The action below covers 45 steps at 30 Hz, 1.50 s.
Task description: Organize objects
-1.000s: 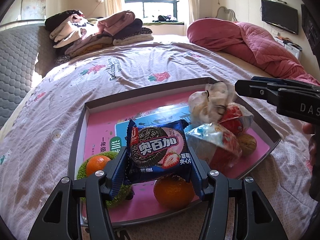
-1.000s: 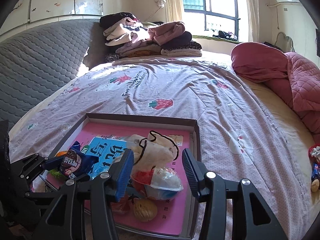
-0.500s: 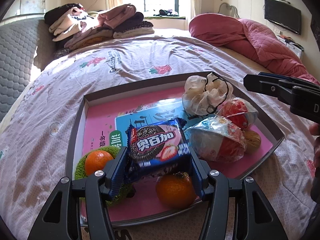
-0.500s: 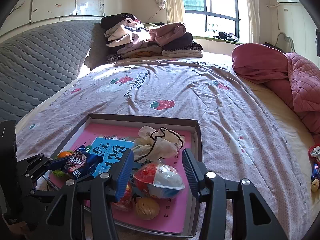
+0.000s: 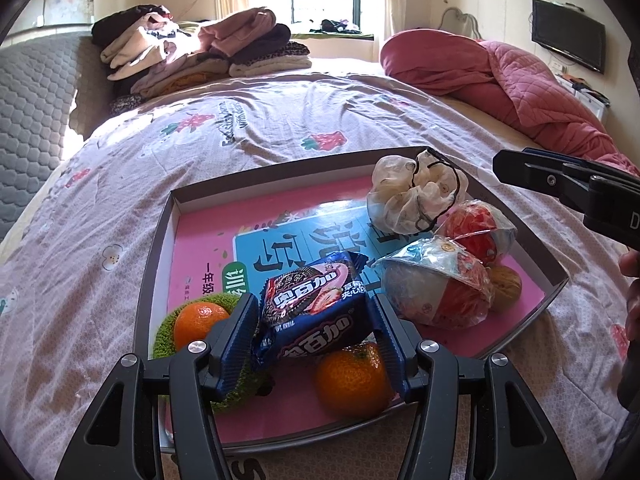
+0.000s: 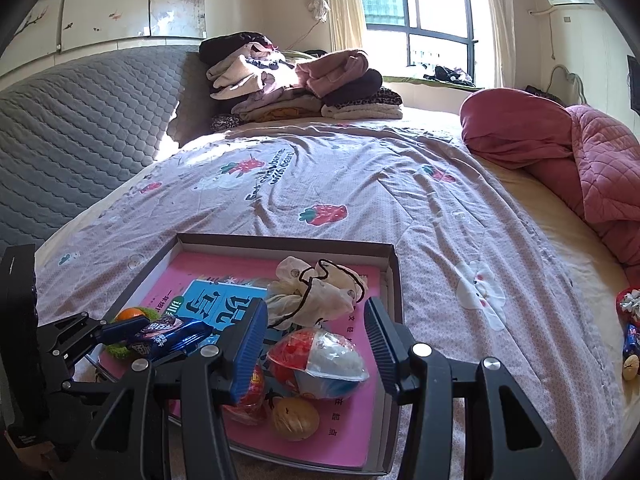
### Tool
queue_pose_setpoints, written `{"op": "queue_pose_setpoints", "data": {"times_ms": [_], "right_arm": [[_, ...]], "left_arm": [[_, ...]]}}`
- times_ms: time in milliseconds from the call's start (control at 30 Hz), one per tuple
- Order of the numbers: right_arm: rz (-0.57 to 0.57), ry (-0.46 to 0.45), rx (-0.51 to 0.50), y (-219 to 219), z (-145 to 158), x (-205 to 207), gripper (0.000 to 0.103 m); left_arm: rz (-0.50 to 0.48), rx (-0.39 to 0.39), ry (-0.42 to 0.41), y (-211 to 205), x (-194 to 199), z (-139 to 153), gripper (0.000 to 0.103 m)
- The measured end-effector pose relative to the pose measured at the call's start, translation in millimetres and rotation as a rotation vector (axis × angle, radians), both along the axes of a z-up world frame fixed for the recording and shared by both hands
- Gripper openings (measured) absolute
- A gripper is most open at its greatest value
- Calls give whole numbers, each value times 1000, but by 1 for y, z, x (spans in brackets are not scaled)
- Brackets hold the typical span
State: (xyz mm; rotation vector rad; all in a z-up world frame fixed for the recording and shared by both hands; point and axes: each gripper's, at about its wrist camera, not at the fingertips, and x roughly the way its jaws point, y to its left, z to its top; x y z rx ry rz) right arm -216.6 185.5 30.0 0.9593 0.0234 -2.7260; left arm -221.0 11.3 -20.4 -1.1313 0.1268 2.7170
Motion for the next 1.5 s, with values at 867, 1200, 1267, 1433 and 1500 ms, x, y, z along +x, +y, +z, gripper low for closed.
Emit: {"op": "queue_pose_setpoints", "data": {"times_ms": [867, 1200, 1267, 1433, 1500], "right_arm": [[26, 12, -8, -7, 10, 19, 56], [36, 33, -13, -11, 22, 39, 64], [26, 38, -16, -10, 23, 43, 65], [19, 50, -31, -9, 30, 55, 66], [15, 60, -35, -9, 35, 60, 66]], "left_arm": [[70, 5, 72, -8, 21, 42, 74], [106, 13, 80, -6, 40, 53, 77], [108, 18, 80, -6, 43, 56, 77], [125, 22, 88, -6, 53, 62, 77], [135, 20, 85, -7, 56, 65, 77]]}}
